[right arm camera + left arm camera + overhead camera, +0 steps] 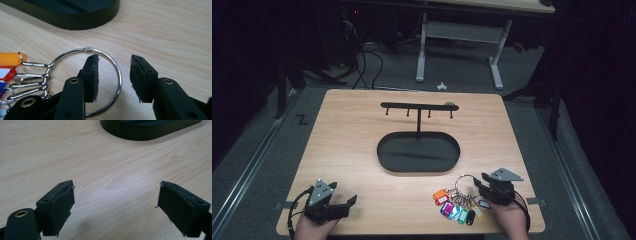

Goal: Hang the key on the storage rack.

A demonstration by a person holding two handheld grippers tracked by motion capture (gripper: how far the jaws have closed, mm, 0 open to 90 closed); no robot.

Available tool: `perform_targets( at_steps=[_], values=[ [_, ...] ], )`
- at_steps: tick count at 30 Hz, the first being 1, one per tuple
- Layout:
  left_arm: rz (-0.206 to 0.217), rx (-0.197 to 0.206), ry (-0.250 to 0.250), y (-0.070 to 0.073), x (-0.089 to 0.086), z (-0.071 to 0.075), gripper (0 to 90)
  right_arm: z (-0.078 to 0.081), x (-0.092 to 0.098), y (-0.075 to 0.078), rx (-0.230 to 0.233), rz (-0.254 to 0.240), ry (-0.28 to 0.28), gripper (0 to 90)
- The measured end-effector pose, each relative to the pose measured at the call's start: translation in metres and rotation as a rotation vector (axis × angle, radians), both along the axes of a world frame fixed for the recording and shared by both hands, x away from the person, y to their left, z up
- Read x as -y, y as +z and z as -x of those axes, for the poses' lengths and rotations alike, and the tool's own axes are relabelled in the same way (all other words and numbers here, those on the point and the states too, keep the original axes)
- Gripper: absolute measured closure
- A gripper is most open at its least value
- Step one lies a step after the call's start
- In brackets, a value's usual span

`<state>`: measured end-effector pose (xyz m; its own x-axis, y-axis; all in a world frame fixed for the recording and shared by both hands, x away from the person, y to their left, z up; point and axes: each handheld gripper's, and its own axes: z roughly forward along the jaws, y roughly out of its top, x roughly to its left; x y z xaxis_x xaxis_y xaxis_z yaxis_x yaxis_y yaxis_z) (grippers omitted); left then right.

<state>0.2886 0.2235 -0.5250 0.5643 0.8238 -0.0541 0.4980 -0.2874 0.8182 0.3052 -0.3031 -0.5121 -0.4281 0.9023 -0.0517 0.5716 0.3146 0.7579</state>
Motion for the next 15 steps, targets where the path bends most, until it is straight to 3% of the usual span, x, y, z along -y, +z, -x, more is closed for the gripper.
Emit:
perform_targets(
  at_steps=[10,12,15],
  values=[
    [-0.01,-0.007,-0.009,-0.001,0.001,0.0,14.5,-0.005,-0.015,0.004,0.011,0.027,0.068,54.3],
    [-0.008,-0.008,-0.007,-0.001,0.0,0.0,14.5,-0.007,-0.017,0.009,0.004,0.03,0.064,50.5],
    [-0.002,-0.006,-0.007,-0.001,0.0,0.001,14.5,-0.015,-0.016,0.018,-0.046,0.021,0.079,48.6]
  ],
)
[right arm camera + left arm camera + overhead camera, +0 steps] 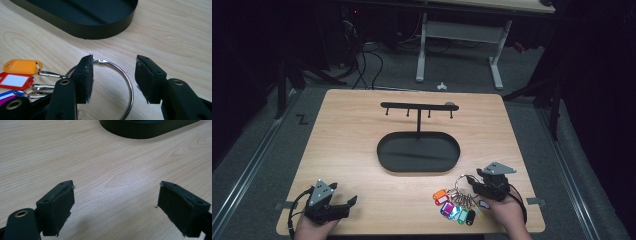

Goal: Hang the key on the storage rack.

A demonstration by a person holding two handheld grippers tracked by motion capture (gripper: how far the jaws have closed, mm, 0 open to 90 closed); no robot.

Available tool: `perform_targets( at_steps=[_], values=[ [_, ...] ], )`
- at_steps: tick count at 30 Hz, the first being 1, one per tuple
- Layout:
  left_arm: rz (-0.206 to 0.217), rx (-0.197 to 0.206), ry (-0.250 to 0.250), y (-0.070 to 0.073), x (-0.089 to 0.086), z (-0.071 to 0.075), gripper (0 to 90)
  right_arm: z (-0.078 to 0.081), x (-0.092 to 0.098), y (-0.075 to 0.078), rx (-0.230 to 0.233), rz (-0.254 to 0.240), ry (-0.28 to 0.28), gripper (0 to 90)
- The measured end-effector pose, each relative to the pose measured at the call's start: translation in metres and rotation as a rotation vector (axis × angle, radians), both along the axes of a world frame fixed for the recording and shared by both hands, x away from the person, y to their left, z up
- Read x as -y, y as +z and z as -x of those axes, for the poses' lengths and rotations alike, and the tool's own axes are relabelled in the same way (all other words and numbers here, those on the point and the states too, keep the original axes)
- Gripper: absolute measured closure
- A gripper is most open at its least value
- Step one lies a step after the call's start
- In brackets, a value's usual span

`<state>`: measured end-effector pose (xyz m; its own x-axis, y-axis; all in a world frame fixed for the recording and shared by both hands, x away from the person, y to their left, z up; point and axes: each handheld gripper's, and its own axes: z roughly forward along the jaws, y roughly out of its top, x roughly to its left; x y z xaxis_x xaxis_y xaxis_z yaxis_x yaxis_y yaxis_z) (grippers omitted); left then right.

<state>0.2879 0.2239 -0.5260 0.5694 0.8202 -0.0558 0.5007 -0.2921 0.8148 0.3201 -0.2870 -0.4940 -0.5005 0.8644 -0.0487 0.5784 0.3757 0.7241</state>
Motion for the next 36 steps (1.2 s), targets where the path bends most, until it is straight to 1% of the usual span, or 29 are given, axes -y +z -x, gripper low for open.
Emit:
perform_targets(
  at_steps=[2,4,6,7,8,9,10,12,13,14,15,16,17,18,19,20,21,22,23,25,26,27,28,29,30,32,34,35,36],
  values=[
    [0.0,-0.002,-0.002,0.0,0.0,0.0,14.5,-0.003,-0.002,0.002,-0.029,0.035,0.026,48.1],
    [0.003,-0.004,-0.002,0.0,0.0,0.001,14.5,-0.007,-0.004,0.003,-0.058,0.093,0.058,47.7],
    [0.004,-0.003,-0.003,0.0,0.0,0.001,14.5,-0.011,-0.005,0.005,-0.092,0.114,0.071,47.2],
    [0.004,-0.003,-0.003,0.0,0.0,0.001,14.5,-0.011,-0.005,0.005,-0.092,0.114,0.071,47.2],
    [0.006,0.001,-0.002,0.001,0.0,0.001,14.5,-0.013,-0.005,0.008,-0.121,0.139,0.085,46.6],
    [0.006,0.001,-0.002,0.001,-0.001,0.001,14.5,-0.015,-0.004,0.009,-0.133,0.14,0.09,46.2],
    [0.006,0.001,-0.002,0.001,-0.001,0.001,14.5,-0.015,-0.004,0.009,-0.133,0.14,0.09,46.2],
    [0.007,-0.001,-0.003,0.001,0.0,0.001,14.5,-0.018,-0.003,0.011,-0.171,0.139,0.092,46.0],
    [0.008,-0.002,-0.003,0.001,0.0,0.001,14.5,-0.019,-0.003,0.012,-0.181,0.15,0.097,45.3],
    [0.008,-0.002,-0.004,0.0,0.0,0.0,14.5,-0.021,-0.003,0.014,-0.199,0.182,0.107,42.8],
    [0.008,-0.002,-0.006,0.0,0.0,0.0,14.5,-0.022,-0.003,0.014,-0.205,0.192,0.116,41.6],
    [0.007,-0.002,-0.008,0.001,0.0,0.0,14.5,-0.023,-0.004,0.015,-0.213,0.215,0.129,41.5],
    [0.007,-0.002,-0.008,0.001,0.0,0.0,14.5,-0.023,-0.004,0.015,-0.213,0.215,0.129,41.5],
    [0.007,-0.002,-0.008,0.001,0.0,0.001,14.5,-0.024,-0.005,0.015,-0.217,0.245,0.143,41.7],
    [0.009,-0.001,-0.008,0.001,0.0,0.001,14.5,-0.027,-0.009,0.015,-0.24,0.305,0.178,42.3],
    [0.009,-0.001,-0.008,0.001,0.0,0.001,14.5,-0.027,-0.009,0.015,-0.24,0.305,0.178,42.3],
    [0.009,-0.001,-0.007,0.001,0.0,0.001,14.5,-0.028,-0.01,0.015,-0.245,0.325,0.188,42.3],
    [0.01,0.0,-0.007,0.001,0.0,0.001,14.6,-0.029,-0.015,0.014,-0.259,0.39,0.216,41.9],
    [0.01,0.001,-0.007,0.001,-0.001,0.001,14.6,-0.03,-0.018,0.014,-0.26,0.412,0.227,41.4],
    [0.01,0.0,-0.006,0.001,-0.001,0.001,14.6,-0.03,-0.019,0.014,-0.261,0.423,0.235,41.4],
    [0.009,-0.002,-0.008,0.001,-0.001,0.0,14.6,-0.031,-0.023,0.015,-0.28,0.427,0.248,41.5],
    [0.009,-0.002,-0.008,0.001,-0.001,0.0,14.6,-0.031,-0.023,0.015,-0.28,0.427,0.248,41.5],
    [0.009,-0.003,-0.009,0.001,-0.001,0.0,14.6,-0.033,-0.026,0.014,-0.298,0.44,0.263,40.2],
    [0.01,-0.002,-0.011,0.001,0.0,0.0,14.6,-0.033,-0.026,0.014,-0.298,0.44,0.263,40.2],
    [0.008,-0.002,-0.013,0.001,0.0,0.001,14.7,-0.035,-0.028,0.013,-0.324,0.457,0.273,38.9],
    [0.008,-0.003,-0.016,0.001,0.0,0.001,14.8,-0.037,-0.03,0.012,-0.352,0.46,0.276,39.2],
    [0.009,-0.003,-0.017,0.001,0.0,0.001,14.9,-0.04,-0.032,0.011,-0.391,0.474,0.276,38.4],
    [0.009,-0.003,-0.017,0.001,0.0,0.001,15.0,-0.04,-0.032,0.011,-0.391,0.474,0.276,38.4],
    [0.008,-0.006,-0.021,0.001,0.0,0.0,15.0,-0.045,-0.033,0.009,-0.424,0.485,0.288,38.5]
  ],
)
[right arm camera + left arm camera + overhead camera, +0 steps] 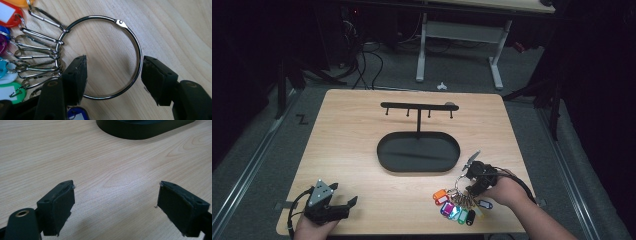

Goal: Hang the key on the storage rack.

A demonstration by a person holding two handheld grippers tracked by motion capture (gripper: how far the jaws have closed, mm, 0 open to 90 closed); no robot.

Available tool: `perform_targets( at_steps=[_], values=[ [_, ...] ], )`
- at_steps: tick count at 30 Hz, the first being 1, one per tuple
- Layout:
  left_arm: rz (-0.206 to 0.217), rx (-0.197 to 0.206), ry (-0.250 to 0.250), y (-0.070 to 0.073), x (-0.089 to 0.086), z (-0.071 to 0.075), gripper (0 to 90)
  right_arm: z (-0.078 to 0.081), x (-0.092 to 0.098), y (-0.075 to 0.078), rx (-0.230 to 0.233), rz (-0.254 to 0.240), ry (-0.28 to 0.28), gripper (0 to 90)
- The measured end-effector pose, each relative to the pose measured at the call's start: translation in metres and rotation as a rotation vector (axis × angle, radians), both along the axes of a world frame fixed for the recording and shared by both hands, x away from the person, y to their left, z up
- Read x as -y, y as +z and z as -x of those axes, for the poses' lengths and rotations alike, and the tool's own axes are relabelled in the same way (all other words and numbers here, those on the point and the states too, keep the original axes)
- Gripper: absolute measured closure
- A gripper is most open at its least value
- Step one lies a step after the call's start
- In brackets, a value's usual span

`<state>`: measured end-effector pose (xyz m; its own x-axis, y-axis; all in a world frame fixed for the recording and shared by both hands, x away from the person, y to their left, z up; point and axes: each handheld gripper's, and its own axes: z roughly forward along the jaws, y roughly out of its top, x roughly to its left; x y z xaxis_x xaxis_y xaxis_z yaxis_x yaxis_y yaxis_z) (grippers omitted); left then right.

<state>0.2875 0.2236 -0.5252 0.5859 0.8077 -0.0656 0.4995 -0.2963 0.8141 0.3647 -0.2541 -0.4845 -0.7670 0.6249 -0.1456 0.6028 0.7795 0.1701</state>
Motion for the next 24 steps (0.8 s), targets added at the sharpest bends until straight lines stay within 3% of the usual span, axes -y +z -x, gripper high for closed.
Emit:
perform_targets(
  at_steps=[1,3,12,15,16,19,24],
  values=[
    [0.0,0.0,0.0,0.0,0.0,0.0,15.1,0.0,0.0,0.0,0.0,0.0,0.0,38.5],
    [-0.002,-0.001,-0.004,0.0,0.001,0.0,15.2,-0.008,-0.001,0.0,-0.043,-0.001,0.0,39.2],
    [-0.003,-0.002,-0.007,0.0,0.001,0.0,15.5,-0.028,-0.001,-0.001,-0.076,-0.028,0.01,34.3],
    [-0.006,-0.001,-0.011,0.0,0.001,0.0,15.5,-0.033,-0.005,-0.002,-0.098,-0.018,0.041,38.0],
    [-0.007,-0.002,-0.012,0.0,0.001,0.0,15.6,-0.036,-0.008,-0.001,-0.099,0.004,0.07,43.8],
    [-0.003,0.001,-0.009,0.0,0.0,0.0,15.7,-0.038,-0.01,-0.001,-0.101,-0.005,0.081,50.6],
    [0.001,0.003,-0.007,0.0,0.0,0.0,15.8,-0.041,-0.011,-0.004,-0.12,0.012,0.1,54.6]
  ],
)
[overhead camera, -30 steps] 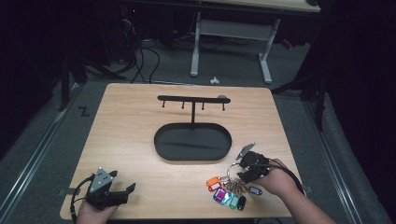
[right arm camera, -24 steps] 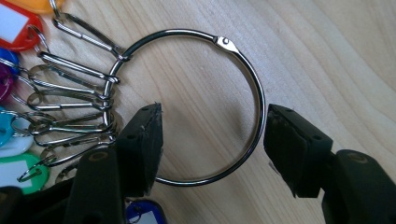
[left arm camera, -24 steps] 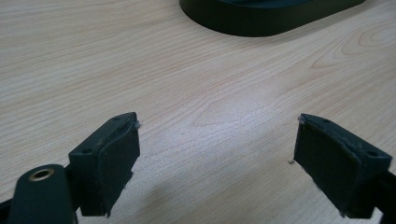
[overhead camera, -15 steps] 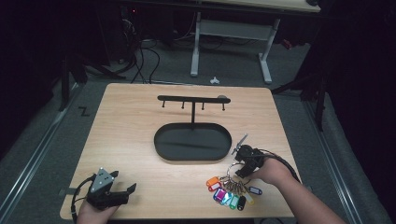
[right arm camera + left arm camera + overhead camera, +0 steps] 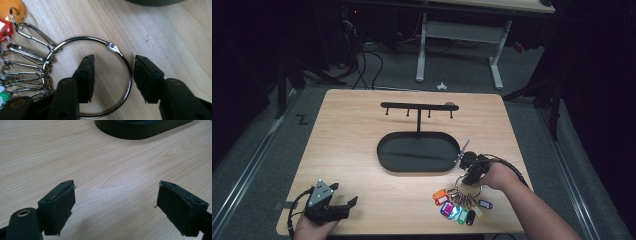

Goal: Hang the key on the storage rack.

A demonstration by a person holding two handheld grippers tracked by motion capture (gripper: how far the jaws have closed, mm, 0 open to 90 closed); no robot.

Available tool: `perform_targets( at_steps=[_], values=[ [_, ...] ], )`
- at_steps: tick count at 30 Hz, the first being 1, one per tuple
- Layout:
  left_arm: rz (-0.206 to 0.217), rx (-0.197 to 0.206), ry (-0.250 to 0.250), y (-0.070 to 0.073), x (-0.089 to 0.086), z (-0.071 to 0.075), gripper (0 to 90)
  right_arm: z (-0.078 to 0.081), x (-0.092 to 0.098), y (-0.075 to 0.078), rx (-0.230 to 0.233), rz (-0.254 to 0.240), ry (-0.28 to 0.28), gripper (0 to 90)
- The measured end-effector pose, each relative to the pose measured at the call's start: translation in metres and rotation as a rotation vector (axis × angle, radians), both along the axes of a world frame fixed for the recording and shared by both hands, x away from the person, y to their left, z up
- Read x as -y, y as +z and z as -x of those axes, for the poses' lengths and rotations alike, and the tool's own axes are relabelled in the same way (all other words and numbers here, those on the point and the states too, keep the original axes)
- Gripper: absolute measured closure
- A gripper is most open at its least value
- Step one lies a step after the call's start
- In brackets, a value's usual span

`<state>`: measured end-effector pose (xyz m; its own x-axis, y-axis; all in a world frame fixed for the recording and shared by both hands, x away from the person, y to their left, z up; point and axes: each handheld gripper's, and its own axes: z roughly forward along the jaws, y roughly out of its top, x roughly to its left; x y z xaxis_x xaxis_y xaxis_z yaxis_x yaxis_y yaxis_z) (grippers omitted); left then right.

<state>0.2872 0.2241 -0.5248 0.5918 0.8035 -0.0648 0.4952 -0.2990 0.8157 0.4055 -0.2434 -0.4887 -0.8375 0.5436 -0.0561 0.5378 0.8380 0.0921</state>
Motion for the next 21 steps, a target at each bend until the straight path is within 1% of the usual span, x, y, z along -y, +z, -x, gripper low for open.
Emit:
perform_targets(
  at_steps=[1,3,4,7,13,14,15,17,18,20,21],
  values=[
    [0.002,0.0,0.001,0.0002,-0.0003,0.0001,15.8,-0.0024,0.0006,-0.0001,-0.013,-0.003,-0.016,55.5],
    [0.006,0.0,0.0,0.0007,-0.0006,0.0005,15.8,-0.0032,0.0009,0.0002,-0.021,-0.001,-0.022,56.3],
    [0.005,-0.001,0.0,0.0004,-0.0008,0.0004,15.8,-0.0042,0.0021,0.0001,-0.038,-0.014,-0.027,60.3],
    [0.006,-0.003,0.001,0.0,-0.0009,0.0002,15.8,-0.0047,0.0027,0.0002,-0.041,-0.018,-0.034,61.8],
    [0.008,-0.001,0.003,0.0003,-0.0013,0.0008,15.8,-0.0055,0.0026,0.0004,-0.046,-0.007,-0.044,65.5],
    [0.008,-0.003,0.0,0.0005,-0.0011,0.0008,15.8,-0.0061,0.0022,0.0007,-0.051,-0.003,-0.061,67.9],
    [0.008,-0.003,0.0,0.0005,-0.0011,0.0008,15.8,-0.0061,0.0022,0.0007,-0.051,-0.003,-0.061,67.9],
    [0.006,-0.001,-0.001,0.0002,-0.0006,0.0009,15.8,-0.0057,0.0009,0.0008,-0.056,0.002,-0.083,72.0],
    [0.007,-0.002,-0.001,0.0001,-0.0005,0.0008,15.9,-0.0058,0.0,0.001,-0.062,0.01,-0.09,75.7],
    [0.005,0.0,-0.004,0.0002,-0.0007,0.0006,15.9,-0.0061,0.0,0.0011,-0.069,0.013,-0.096,80.2],
    [0.005,-0.001,-0.005,0.0004,-0.0008,0.0007,15.9,-0.0065,0.0003,0.001,-0.07,0.014,-0.099,80.9]
  ],
)
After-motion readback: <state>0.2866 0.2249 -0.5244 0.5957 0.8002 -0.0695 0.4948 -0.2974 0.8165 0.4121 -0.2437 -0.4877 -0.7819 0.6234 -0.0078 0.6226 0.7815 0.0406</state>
